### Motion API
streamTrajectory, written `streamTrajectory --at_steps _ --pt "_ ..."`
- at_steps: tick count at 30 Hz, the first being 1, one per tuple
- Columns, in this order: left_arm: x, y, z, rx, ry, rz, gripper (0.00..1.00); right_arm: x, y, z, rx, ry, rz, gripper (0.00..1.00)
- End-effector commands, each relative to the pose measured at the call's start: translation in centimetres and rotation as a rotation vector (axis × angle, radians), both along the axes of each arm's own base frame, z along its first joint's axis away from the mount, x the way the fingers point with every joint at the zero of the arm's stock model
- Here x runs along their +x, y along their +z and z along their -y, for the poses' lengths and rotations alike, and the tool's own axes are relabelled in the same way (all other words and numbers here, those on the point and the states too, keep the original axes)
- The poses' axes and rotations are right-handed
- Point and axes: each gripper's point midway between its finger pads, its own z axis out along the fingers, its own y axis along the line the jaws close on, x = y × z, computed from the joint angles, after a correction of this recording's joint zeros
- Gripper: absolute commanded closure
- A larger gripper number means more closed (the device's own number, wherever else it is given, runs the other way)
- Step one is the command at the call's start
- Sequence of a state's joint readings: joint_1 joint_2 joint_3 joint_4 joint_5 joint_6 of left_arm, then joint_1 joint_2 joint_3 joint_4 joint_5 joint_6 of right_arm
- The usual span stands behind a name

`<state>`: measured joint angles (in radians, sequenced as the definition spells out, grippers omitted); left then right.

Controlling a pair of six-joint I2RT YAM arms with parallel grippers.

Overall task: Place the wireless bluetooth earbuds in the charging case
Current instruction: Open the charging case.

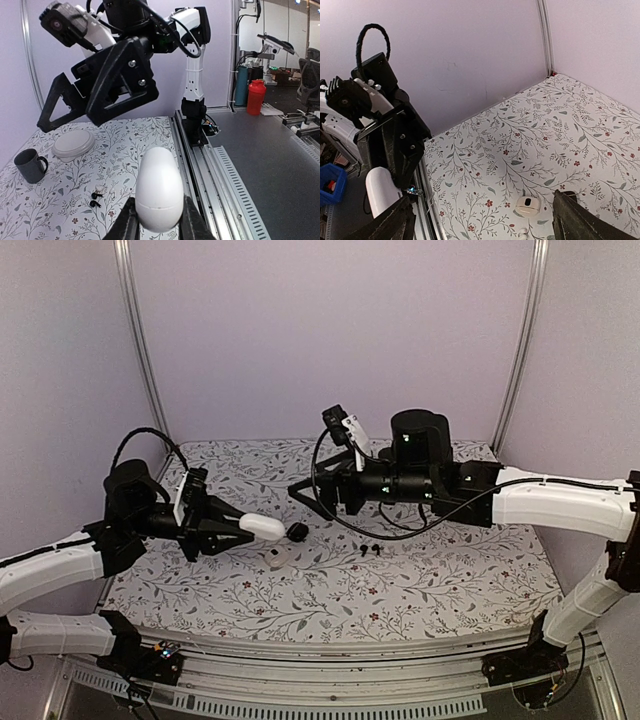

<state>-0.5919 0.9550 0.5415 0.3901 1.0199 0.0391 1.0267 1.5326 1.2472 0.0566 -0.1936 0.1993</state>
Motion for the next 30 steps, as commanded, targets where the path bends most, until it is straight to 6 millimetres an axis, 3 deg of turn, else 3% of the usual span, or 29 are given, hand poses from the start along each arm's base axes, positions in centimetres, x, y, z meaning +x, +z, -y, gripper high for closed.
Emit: streamTrajectory --at_steps 1,5,10,12,20,22,25,30 --pt "-0.1 1.1 0.1 -0.024 0.002 0.048 1.00 -4.0 1.5 -0.1 0.068 0.131 0.012 0.04" --pt "0.4 1.3 0.4 -0.023 0.004 0.019 1.00 -6.3 0.6 -0.2 0.051 0.171 0.040 0.03" --pt "0.4 1.3 0.7 -0.025 -0.024 -0.006 1.00 -6.7 -1.3 -2.2 -0.032 0.204 0.066 0.04" --pt "0.3 1.4 0.7 -0.025 -0.033 -0.008 1.00 -6.6 -0.4 -2.9 -0.019 0.214 0.077 0.12" --pt "0.0 1.6 0.8 -0.028 -0.057 -0.021 1.00 -6.8 -0.6 -3.7 -0.029 0.247 0.077 0.42" --pt "0.0 1.5 0.8 -0.026 -0.062 -0.024 1.00 -7.1 -0.5 -3.8 -0.026 0.270 0.074 0.44" --pt "0.0 1.6 0.9 -0.024 -0.069 -0.032 1.00 -7.7 -0.5 -4.0 -0.026 0.310 0.071 0.37" --pt "0.0 1.7 0.9 -0.026 -0.073 -0.028 1.00 -7.9 -0.7 -4.2 -0.032 0.327 0.061 0.57"
